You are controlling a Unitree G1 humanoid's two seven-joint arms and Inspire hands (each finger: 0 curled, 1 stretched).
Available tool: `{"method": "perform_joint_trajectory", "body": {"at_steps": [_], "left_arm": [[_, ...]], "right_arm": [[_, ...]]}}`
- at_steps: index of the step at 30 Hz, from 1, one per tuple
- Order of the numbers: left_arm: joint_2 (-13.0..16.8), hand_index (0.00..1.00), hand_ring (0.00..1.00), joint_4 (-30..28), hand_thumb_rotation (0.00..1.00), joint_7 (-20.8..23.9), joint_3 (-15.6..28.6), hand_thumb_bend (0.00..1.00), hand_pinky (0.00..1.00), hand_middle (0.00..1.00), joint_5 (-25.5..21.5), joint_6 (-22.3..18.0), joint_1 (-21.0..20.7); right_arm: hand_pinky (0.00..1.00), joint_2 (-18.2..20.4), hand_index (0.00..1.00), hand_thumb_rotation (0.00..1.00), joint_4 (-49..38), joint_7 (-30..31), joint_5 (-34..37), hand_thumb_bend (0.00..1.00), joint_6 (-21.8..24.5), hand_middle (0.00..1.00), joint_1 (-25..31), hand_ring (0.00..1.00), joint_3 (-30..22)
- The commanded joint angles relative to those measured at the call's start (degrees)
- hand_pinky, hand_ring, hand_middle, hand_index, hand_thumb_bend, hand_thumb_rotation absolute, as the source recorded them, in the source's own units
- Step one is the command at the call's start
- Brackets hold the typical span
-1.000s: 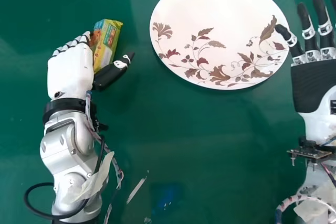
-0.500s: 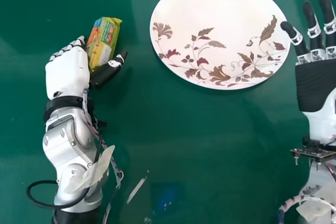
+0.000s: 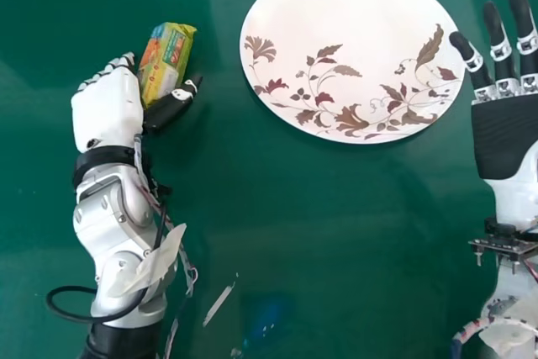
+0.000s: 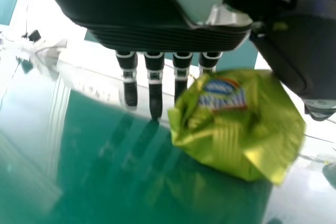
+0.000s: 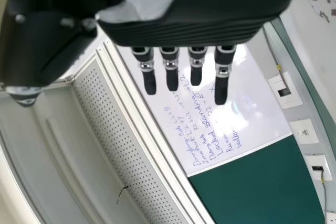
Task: Pick up biscuit and place it in the plate
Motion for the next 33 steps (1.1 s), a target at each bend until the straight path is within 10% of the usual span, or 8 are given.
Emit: {"method": "perform_joint_trajectory", "body": {"at_steps": [1,5,7,9,33], "left_arm": [[0.16,0.86,0.67,2.12,0.75,-4.74,-0.08,1.0,0.65,0.8,-0.24,0.65,2.51],[0.81,0.67,0.45,1.99,0.46,-7.37,-0.06,0.92,0.4,0.59,0.31,0.22,2.41],[0.87,0.55,0.3,1.87,0.12,-8.05,-0.1,0.62,0.25,0.46,0.29,0.13,2.41],[0.88,0.5,0.19,1.71,0.03,-8.37,-0.09,0.54,0.13,0.41,0.03,0.03,2.49],[0.66,0.49,0.16,-1.53,0.0,-7.54,0.14,0.52,0.12,0.39,-2.37,-1.87,3.78]], "right_arm": [[0.87,0.82,0.95,0.39,-1.28,-1.97,-0.05,1.0,0.16,1.0,0.98,1.0,-0.5],[0.94,4.38,0.94,0.37,-0.11,-4.46,1.28,1.0,-2.53,1.0,-1.09,1.0,-1.01],[0.97,5.96,0.93,0.36,-0.23,-5.7,2.2,1.0,-3.03,1.0,-1.94,1.0,-1.11],[0.99,6.49,0.93,0.36,-0.69,-6.39,2.42,1.0,-3.18,1.0,-2.12,1.0,-1.19],[0.92,7.02,0.88,0.37,-2.36,-6.14,2.89,1.0,-3.52,0.99,-1.42,1.0,-1.26]]}}
